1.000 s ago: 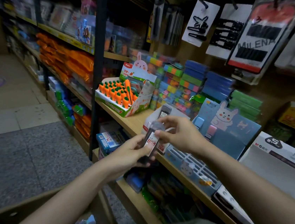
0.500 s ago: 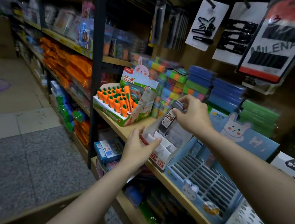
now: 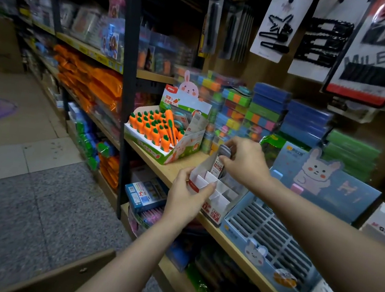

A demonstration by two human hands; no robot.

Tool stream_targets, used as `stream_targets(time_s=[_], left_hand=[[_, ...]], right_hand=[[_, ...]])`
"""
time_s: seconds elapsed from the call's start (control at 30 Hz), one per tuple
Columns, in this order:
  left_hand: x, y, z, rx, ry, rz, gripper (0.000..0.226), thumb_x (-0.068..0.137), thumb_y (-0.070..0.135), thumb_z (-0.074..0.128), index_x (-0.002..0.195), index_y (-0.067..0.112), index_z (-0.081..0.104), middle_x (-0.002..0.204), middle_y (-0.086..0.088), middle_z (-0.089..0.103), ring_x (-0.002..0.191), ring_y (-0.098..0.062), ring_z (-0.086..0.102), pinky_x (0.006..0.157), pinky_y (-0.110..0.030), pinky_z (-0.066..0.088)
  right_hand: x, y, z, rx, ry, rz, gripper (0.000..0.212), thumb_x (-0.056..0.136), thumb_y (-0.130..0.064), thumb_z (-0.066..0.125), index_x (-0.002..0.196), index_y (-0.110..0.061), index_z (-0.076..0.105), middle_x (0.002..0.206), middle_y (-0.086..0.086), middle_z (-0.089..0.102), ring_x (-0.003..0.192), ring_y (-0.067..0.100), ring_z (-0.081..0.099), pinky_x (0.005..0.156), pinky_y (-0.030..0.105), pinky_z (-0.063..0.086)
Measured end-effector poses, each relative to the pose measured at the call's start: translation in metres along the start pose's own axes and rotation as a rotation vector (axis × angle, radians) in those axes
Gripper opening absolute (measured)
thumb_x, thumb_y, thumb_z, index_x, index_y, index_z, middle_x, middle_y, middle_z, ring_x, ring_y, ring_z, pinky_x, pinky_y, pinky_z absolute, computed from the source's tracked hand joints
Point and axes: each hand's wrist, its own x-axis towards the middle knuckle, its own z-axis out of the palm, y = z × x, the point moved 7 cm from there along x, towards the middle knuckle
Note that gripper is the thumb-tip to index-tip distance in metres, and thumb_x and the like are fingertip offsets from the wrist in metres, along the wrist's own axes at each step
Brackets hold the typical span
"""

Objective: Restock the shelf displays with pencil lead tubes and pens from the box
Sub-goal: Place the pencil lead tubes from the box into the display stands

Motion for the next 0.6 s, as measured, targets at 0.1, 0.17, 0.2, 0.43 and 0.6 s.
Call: stream_targets(time_s=[0.1, 0.17, 0.2, 0.43, 0.6], left_hand=[[-0.001, 0.002, 0.0, -0.002, -0.004, -0.009, 0.047, 0.079, 0.039, 0.076, 0.12, 0.032, 0.053, 0.117, 0.006, 0.06, 0.106, -0.012, 0.06, 0.093, -0.04, 0.053], [-0.002, 0.005, 0.0, 0.001, -0.001, -0.02, 0.048, 0.079, 0.039, 0.076, 0.12, 0.031, 0.053, 0.118, 0.006, 0.06, 0.106, -0.012, 0.059, 0.093, -0.039, 0.053], [-0.003, 0.005, -0.001, 0.001, -0.001, -0.027, 0.048, 0.079, 0.038, 0.076, 0.12, 0.03, 0.053, 0.117, 0.006, 0.06, 0.106, -0.012, 0.059, 0.093, -0.039, 0.053], [-0.004, 0.005, -0.001, -0.004, 0.003, -0.044, 0.048, 0.079, 0.036, 0.077, 0.12, 0.029, 0.052, 0.117, 0.005, 0.06, 0.107, -0.014, 0.059, 0.092, -0.041, 0.053], [-0.004, 0.007, 0.002, -0.015, -0.01, -0.052, 0.052, 0.079, 0.037, 0.077, 0.123, 0.027, 0.052, 0.119, 0.003, 0.061, 0.107, -0.015, 0.061, 0.093, -0.042, 0.054]], right_hand=[[-0.007, -0.005, 0.004, -0.025, 0.002, -0.029, 0.035, 0.083, -0.023, 0.074, 0.117, -0.018, 0.064, 0.107, 0.009, 0.063, 0.101, 0.029, 0.06, 0.083, 0.039, 0.052], [-0.011, -0.009, 0.007, -0.09, -0.009, -0.073, 0.038, 0.084, -0.024, 0.073, 0.121, -0.019, 0.064, 0.109, 0.01, 0.059, 0.102, 0.032, 0.059, 0.084, 0.042, 0.052], [-0.012, -0.009, 0.007, -0.132, -0.011, -0.083, 0.037, 0.085, -0.024, 0.073, 0.121, -0.019, 0.065, 0.11, 0.01, 0.056, 0.101, 0.033, 0.06, 0.083, 0.043, 0.052], [-0.021, -0.011, -0.004, -0.15, -0.019, -0.281, 0.039, 0.09, -0.024, 0.068, 0.126, -0.013, 0.062, 0.116, 0.006, 0.057, 0.108, 0.027, 0.056, 0.088, 0.042, 0.049], [-0.032, -0.008, 0.0, -0.125, -0.063, -0.283, 0.047, 0.094, -0.026, 0.06, 0.138, -0.01, 0.053, 0.133, 0.007, 0.053, 0.123, 0.024, 0.049, 0.1, 0.036, 0.042]])
